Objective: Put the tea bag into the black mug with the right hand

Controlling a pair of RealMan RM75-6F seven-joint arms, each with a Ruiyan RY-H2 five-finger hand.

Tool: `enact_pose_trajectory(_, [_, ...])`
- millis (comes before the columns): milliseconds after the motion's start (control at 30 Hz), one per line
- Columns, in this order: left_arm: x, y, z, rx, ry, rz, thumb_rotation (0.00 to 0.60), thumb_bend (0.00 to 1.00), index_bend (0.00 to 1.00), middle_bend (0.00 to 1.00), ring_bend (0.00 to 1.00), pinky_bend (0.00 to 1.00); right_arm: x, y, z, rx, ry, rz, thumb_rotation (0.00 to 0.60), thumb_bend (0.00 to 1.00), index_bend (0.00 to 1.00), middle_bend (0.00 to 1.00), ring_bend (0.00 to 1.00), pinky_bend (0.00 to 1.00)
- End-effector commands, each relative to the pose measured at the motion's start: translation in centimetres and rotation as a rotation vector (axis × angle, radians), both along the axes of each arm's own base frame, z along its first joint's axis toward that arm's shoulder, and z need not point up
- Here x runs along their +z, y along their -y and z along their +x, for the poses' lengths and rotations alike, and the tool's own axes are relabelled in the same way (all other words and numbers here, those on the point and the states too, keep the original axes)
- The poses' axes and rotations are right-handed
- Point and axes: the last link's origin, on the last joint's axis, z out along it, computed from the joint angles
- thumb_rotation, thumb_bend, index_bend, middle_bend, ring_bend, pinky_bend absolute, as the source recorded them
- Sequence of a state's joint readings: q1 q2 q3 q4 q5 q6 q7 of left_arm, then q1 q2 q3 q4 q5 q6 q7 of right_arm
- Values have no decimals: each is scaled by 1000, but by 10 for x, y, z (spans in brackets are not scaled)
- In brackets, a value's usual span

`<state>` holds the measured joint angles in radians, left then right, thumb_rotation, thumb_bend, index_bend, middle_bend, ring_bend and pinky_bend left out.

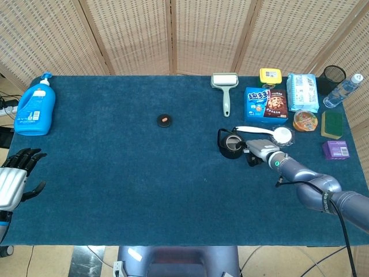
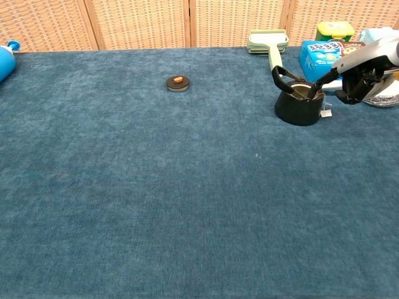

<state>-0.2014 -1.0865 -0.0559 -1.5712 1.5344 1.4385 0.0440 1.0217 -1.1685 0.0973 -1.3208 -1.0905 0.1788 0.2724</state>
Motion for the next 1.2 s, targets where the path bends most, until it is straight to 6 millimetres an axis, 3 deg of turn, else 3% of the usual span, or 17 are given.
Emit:
enact_pose_trajectory(33, [0, 0, -1, 1, 1, 0, 600, 314, 213, 179, 133, 218, 0, 0, 4, 3, 15, -4, 600, 860, 132, 1000, 1000, 1000])
enact_pose_trajectory(367, [3, 2, -2, 3, 2, 9, 600, 313, 214, 179, 133, 218, 14, 4, 8, 22, 45, -64, 600, 853, 132, 1000, 1000, 1000])
enact_pose_trajectory(767, [-5, -3, -1, 2, 20, -3, 600, 314, 213, 179, 133, 212, 55, -17, -3, 59, 157, -254, 600, 833, 132, 996, 1000, 1000])
enact_pose_trajectory(967, [-14, -2, -2, 24, 33, -22, 600, 314, 213, 179, 133, 179, 75, -38, -24, 95, 213, -417, 600, 800, 132, 871, 972, 970])
enact_pose_trajectory(1200, [-26, 9, -8, 62, 44, -44, 600, 311, 213, 179, 133, 150, 81, -70, -56, 118, 205, -563, 600, 736, 132, 693, 774, 827])
